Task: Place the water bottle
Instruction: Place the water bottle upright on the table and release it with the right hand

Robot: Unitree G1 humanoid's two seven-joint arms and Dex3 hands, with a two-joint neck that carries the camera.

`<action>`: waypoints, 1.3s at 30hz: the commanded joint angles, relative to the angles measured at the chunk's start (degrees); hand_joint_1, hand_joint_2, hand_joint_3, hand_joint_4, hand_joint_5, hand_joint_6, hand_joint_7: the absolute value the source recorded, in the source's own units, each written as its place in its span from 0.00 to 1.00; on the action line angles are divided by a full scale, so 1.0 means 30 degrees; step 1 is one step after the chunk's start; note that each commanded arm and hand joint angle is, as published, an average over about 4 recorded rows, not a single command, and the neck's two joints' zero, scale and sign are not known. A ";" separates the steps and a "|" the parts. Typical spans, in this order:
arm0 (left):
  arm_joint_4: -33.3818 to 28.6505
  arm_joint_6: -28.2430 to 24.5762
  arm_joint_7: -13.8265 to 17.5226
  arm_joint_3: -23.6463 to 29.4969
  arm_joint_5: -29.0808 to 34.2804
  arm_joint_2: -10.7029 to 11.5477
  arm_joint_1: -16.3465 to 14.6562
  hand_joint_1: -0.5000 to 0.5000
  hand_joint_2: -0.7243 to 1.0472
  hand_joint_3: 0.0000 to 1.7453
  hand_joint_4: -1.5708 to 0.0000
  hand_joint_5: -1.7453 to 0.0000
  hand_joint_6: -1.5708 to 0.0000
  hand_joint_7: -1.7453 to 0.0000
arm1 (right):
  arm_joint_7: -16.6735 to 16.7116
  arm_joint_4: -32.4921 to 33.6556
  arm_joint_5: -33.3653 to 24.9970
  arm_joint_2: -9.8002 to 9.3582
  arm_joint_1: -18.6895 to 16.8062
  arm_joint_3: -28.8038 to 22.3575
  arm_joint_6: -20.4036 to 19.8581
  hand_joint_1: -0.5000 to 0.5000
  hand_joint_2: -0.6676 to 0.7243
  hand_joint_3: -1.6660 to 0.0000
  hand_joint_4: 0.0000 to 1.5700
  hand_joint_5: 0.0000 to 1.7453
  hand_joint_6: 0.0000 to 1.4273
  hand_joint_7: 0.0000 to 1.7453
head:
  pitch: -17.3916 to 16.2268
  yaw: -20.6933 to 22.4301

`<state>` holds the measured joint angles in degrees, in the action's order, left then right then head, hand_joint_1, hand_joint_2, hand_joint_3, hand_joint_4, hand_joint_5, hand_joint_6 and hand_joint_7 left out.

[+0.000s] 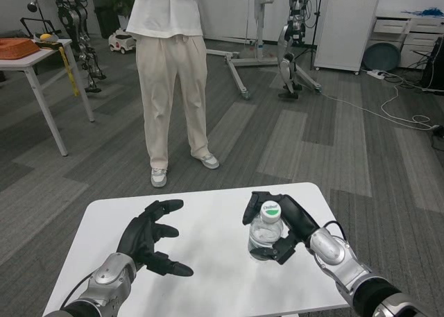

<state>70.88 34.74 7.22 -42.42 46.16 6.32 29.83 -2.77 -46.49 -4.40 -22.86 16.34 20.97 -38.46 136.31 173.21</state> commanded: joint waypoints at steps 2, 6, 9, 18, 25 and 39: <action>-0.0159 0.0196 -0.0062 0.0138 -0.0070 0.0150 -0.0064 0.00 0.35 0.05 1.00 0.00 1.00 0.60 | 0.0170 -0.1350 -0.0240 -0.0085 0.0501 -0.0106 -0.0416 0.67 0.14 0.43 0.95 0.83 0.98 0.92 | -0.0012 0.0001; -0.0159 0.0196 -0.0062 0.0138 -0.0063 0.0150 -0.0071 0.00 0.35 0.05 1.00 0.00 1.00 0.60 | 0.0228 -0.2749 -0.0298 0.0040 0.0531 -0.0084 -0.0424 0.67 0.14 0.46 0.95 0.83 0.98 0.93 | 0.0014 -0.0053; -0.0159 0.0196 -0.0062 0.0138 -0.0077 0.0135 -0.0071 0.00 0.35 0.05 1.00 0.00 1.00 0.60 | 0.0338 -0.3781 -0.0364 0.0194 0.0575 -0.0076 -0.0424 0.67 0.15 0.49 0.94 0.83 0.98 0.93 | 0.0056 -0.0047; -0.0159 0.0196 -0.0062 0.0138 -0.0092 0.0120 -0.0056 0.00 0.35 0.06 1.00 0.00 1.00 0.60 | 0.0924 -0.5979 -0.0482 0.0487 0.0648 -0.0106 -0.0424 0.67 0.18 0.58 1.00 0.83 0.98 0.93 | 0.0067 0.0007; -0.0159 0.0189 -0.0084 0.0108 -0.0121 0.0091 -0.0042 0.00 0.35 0.05 1.00 0.00 1.00 0.60 | 0.2887 -0.7985 -0.0613 0.0699 0.0648 -0.0318 -0.1874 0.67 0.20 0.71 0.98 0.86 1.00 0.96 | 0.0166 0.0074; -0.0071 0.0167 -0.0091 0.0050 -0.0165 0.0091 0.0105 0.00 0.35 0.05 1.00 0.00 1.00 0.60 | 0.5582 -0.9934 -0.0804 0.0912 0.0472 -0.0340 -0.3529 0.67 0.27 0.86 0.93 0.89 1.00 0.96 | 0.0252 -0.0007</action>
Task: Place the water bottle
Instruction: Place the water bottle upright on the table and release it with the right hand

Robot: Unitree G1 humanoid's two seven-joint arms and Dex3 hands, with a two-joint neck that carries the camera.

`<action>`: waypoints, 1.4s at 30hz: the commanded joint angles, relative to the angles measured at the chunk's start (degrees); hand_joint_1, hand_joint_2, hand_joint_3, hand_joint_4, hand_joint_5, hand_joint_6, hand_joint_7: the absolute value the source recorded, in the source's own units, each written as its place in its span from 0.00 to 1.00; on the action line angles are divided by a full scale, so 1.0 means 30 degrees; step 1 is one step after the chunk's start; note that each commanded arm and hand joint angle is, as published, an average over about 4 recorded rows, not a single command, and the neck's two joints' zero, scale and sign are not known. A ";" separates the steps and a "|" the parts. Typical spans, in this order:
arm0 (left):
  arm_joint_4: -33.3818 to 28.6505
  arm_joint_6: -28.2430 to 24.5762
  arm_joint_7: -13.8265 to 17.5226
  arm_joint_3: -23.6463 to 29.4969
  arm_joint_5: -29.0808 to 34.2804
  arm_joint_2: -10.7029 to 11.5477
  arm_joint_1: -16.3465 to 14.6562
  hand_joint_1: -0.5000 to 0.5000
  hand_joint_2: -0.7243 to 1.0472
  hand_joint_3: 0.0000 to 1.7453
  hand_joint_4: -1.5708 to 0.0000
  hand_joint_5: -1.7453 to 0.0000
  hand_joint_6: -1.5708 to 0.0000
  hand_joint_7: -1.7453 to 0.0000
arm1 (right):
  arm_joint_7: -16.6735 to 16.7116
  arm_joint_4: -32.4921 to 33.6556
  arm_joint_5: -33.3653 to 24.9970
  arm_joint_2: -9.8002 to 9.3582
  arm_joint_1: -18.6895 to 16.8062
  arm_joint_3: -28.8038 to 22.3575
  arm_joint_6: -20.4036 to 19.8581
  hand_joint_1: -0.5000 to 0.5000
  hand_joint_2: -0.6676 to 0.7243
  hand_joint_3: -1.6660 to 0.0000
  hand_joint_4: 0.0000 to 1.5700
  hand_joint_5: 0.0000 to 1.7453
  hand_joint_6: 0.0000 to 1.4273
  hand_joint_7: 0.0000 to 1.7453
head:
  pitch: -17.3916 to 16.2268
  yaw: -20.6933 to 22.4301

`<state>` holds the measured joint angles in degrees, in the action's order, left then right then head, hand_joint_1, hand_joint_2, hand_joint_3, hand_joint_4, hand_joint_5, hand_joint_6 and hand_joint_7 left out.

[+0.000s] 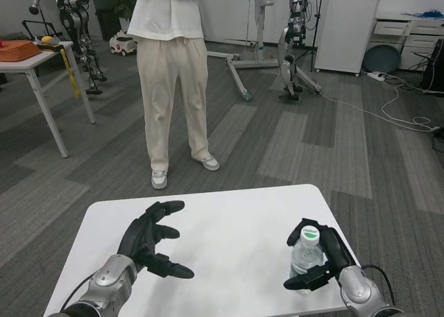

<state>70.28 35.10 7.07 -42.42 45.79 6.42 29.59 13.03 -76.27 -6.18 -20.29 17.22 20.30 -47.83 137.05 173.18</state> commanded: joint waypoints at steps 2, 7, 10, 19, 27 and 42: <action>0.0127 0.0048 -0.0041 0.0034 -0.0058 0.0044 0.0201 0.00 0.35 0.05 1.00 0.00 1.00 0.60 | 0.0344 -0.0006 -0.0210 0.0053 0.0177 -0.0102 -0.0405 0.67 0.27 0.86 0.93 0.89 1.00 0.96 | 0.0010 -0.0024; 0.0127 0.0048 -0.0026 0.0042 -0.0058 0.0007 0.0194 0.00 0.35 0.05 1.00 0.00 1.00 0.60 | 0.0344 -0.0006 -0.0203 0.0039 0.0170 -0.0051 -0.0405 0.67 0.27 0.86 0.93 0.90 1.00 0.96 | -0.0010 -0.0001; 0.0127 0.0048 -0.0026 0.0049 -0.0058 0.0000 0.0201 0.00 0.35 0.05 1.00 0.00 1.00 0.60 | 0.0344 0.0008 -0.0195 0.0009 0.0119 -0.0014 -0.0405 0.69 0.27 0.86 0.91 0.94 1.00 0.96 | -0.0006 -0.0005; 0.0127 0.0048 -0.0041 0.0049 -0.0058 0.0000 0.0187 0.00 0.35 0.05 1.00 0.00 1.00 0.60 | 0.0087 0.0235 -0.0224 -0.0005 0.0002 0.0022 -0.0390 0.60 0.31 0.70 0.77 0.53 0.67 0.69 | -0.0006 0.0019; 0.0127 0.0048 -0.0041 0.0085 -0.0058 0.0000 0.0179 0.00 0.35 0.06 1.00 0.00 1.00 0.60 | -0.1407 0.0821 -0.0488 -0.0093 -0.0020 -0.0073 -0.0200 0.20 0.47 0.82 0.00 0.00 0.00 0.01 | -0.0027 0.0007; 0.0127 0.0048 -0.0041 0.0107 -0.0028 0.0000 0.0128 0.00 0.35 0.05 1.00 0.00 1.00 0.60 | -0.3992 0.1598 -0.0635 -0.0269 -0.0086 -0.0358 0.0657 0.04 0.86 1.00 0.00 0.00 0.00 0.00 | -0.0066 0.0009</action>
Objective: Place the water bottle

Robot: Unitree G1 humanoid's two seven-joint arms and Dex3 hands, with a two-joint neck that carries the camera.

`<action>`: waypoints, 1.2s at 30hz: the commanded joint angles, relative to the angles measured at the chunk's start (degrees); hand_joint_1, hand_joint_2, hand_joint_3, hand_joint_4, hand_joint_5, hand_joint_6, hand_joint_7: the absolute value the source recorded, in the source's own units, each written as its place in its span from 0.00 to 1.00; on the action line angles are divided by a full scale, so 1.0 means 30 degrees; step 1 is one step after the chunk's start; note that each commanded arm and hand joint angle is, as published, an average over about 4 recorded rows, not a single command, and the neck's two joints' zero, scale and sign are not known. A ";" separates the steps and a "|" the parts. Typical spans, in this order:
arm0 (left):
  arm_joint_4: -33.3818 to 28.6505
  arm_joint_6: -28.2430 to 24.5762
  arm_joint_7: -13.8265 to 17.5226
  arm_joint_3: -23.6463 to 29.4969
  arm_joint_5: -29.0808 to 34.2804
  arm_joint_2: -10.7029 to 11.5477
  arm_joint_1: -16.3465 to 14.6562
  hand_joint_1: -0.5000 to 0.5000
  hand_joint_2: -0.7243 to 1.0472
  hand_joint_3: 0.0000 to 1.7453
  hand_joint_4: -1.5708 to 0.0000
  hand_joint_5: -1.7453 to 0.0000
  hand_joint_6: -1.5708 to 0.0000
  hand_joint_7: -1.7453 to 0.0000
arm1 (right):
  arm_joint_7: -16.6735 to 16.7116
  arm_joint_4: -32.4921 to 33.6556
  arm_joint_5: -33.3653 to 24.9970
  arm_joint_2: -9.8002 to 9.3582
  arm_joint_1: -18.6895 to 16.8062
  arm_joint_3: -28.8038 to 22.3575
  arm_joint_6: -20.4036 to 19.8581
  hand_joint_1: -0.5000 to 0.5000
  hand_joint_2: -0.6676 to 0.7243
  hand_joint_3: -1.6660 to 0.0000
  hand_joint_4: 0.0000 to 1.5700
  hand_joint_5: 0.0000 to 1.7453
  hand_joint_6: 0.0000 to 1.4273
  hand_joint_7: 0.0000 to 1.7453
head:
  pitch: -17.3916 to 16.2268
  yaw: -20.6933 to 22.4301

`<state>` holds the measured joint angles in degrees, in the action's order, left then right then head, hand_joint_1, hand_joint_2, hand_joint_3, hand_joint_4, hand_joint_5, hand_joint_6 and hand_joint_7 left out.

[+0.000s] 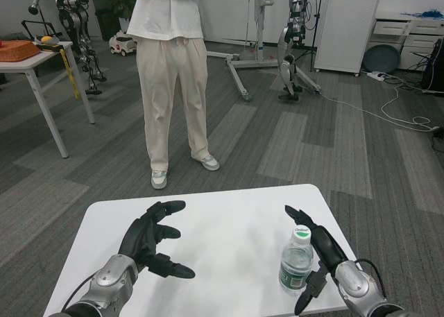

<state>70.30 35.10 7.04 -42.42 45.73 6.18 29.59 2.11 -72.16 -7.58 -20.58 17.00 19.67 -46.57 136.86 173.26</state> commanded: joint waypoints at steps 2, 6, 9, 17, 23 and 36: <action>0.0123 0.0048 -0.0033 0.0108 -0.0007 0.0077 0.0121 0.00 0.35 0.05 1.00 0.00 1.00 0.60 | -0.0771 0.0411 -0.0219 -0.0237 -0.0055 -0.0308 0.0353 0.04 0.89 1.00 0.00 0.00 0.01 0.00 | -0.0035 0.0009; 0.0123 0.0048 -0.0033 0.0108 -0.0007 0.0077 0.0092 0.00 0.35 0.05 1.00 0.00 1.00 0.60 | -0.1730 0.0989 -0.0271 -0.0384 -0.0224 -0.0623 0.0661 0.05 0.91 1.00 0.00 0.00 0.02 0.00 | -0.0061 0.0036; 0.0123 0.0048 -0.0033 0.0108 -0.0007 0.0077 0.0070 0.00 0.35 0.05 1.00 0.00 1.00 0.60 | -0.2126 0.1436 -0.0315 -0.0494 -0.0436 -0.0916 0.0756 0.08 0.91 1.00 0.00 0.00 0.02 0.00 | -0.0060 0.0029; 0.0123 0.0048 -0.0033 0.0123 -0.0007 0.0077 0.0040 0.00 0.35 0.05 1.00 0.00 1.00 0.60 | -0.2243 0.2037 -0.0329 -0.0728 -0.0993 -0.2322 0.0756 0.08 0.91 1.00 0.00 0.00 0.02 0.00 | -0.0086 -0.0012; 0.0123 0.0048 -0.0033 0.0108 -0.0007 0.0077 0.0040 0.00 0.35 0.05 1.00 0.00 1.00 0.60 | -0.2536 0.2916 -0.0490 -0.0962 -0.1608 -0.3758 0.0742 0.08 0.88 1.00 0.00 0.00 0.02 0.00 | -0.0099 -0.0081; 0.0093 0.0048 -0.0033 0.0108 -0.0007 0.0077 0.0011 0.00 0.35 0.05 1.00 0.00 1.00 0.60 | -0.2924 0.5289 -0.1201 -0.1753 -0.2692 -0.6621 0.0727 0.06 0.86 1.00 0.00 0.00 0.02 0.00 | -0.0108 -0.0090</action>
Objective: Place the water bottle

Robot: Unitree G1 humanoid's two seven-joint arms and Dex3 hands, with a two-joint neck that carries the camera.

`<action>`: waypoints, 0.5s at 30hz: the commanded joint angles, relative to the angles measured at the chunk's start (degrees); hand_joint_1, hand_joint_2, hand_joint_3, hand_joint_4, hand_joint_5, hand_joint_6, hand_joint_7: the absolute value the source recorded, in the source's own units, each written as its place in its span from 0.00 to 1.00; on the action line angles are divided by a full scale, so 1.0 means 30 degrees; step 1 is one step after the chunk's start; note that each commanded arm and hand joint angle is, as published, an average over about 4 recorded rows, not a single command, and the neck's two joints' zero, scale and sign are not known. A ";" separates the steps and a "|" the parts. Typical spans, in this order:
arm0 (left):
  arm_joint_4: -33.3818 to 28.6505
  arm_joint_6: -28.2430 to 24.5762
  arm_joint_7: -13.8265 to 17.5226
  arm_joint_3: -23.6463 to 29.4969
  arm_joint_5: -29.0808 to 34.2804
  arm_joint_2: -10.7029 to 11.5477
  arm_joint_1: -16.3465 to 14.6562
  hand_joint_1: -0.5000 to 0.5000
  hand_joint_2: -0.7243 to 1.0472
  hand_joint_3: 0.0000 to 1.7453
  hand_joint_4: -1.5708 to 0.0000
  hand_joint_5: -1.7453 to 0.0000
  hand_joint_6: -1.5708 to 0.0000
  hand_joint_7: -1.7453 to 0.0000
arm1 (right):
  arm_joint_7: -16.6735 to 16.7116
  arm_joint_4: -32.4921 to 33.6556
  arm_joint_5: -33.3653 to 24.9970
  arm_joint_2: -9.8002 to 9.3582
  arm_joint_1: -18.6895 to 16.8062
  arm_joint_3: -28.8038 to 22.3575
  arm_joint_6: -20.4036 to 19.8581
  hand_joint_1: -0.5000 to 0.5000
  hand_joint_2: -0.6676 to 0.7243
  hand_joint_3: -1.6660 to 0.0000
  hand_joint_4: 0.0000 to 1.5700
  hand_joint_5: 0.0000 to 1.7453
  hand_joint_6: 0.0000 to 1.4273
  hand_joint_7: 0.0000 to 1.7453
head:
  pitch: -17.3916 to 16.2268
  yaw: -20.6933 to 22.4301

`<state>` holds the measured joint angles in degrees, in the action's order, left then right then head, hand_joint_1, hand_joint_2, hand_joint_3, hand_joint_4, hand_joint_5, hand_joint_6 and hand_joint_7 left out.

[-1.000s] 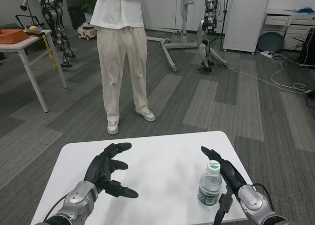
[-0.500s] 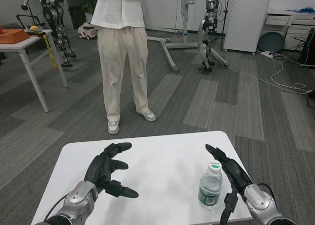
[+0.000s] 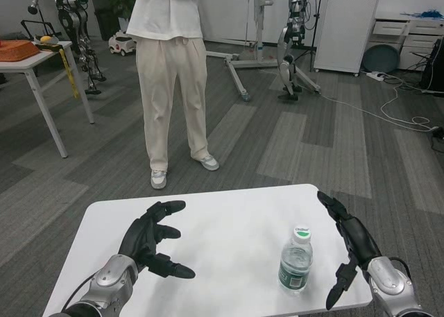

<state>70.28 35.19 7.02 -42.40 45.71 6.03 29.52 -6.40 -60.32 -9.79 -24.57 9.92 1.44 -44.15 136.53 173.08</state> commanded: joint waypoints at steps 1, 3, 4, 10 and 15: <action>0.0100 0.0017 -0.0024 0.0101 -0.0001 0.0130 0.0034 0.00 0.35 0.05 1.00 0.00 1.00 0.60 | -0.0102 0.1913 -0.0545 -0.0503 -0.0481 -0.0654 -0.0080 0.07 0.86 1.00 0.00 0.00 0.02 0.00 | -0.0001 -0.0057; 0.0100 0.0017 -0.0024 0.0101 -0.0001 0.0130 0.0034 0.00 0.35 0.05 1.00 0.00 1.00 0.60 | -0.0124 0.3422 -0.0721 -0.0686 -0.0818 -0.0830 -0.0065 0.08 0.84 1.00 0.00 0.00 0.02 0.00 | -0.0008 -0.0084; 0.0100 0.0017 -0.0024 0.0109 -0.0001 0.0130 0.0034 0.00 0.35 0.05 1.00 0.00 1.00 0.60 | -0.0124 0.3986 -0.0758 -0.0738 -0.0913 -0.0845 -0.0058 0.08 0.83 1.00 0.00 0.00 0.02 0.00 | -0.0013 -0.0089; 0.0100 0.0017 -0.0024 0.0116 -0.0001 0.0130 0.0034 0.00 0.35 0.05 1.00 0.00 1.00 0.60 | -0.0124 0.6542 -0.0809 -0.0847 -0.1199 -0.0859 0.0125 0.07 0.81 1.00 0.00 0.00 0.02 0.00 | 0.0002 -0.0108; 0.0071 0.0053 -0.0024 0.0131 -0.0001 0.0101 0.0027 0.00 0.35 0.05 1.00 0.00 1.00 0.60 | -0.0124 0.8915 -0.0801 -0.0840 -0.1206 -0.0618 0.0448 0.04 0.76 1.00 0.00 0.00 0.01 0.00 | 0.0023 -0.0176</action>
<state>70.27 35.26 6.96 -42.38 45.70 5.95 29.42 -6.81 -36.15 -11.64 -26.53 6.10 -0.75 -43.22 136.58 172.57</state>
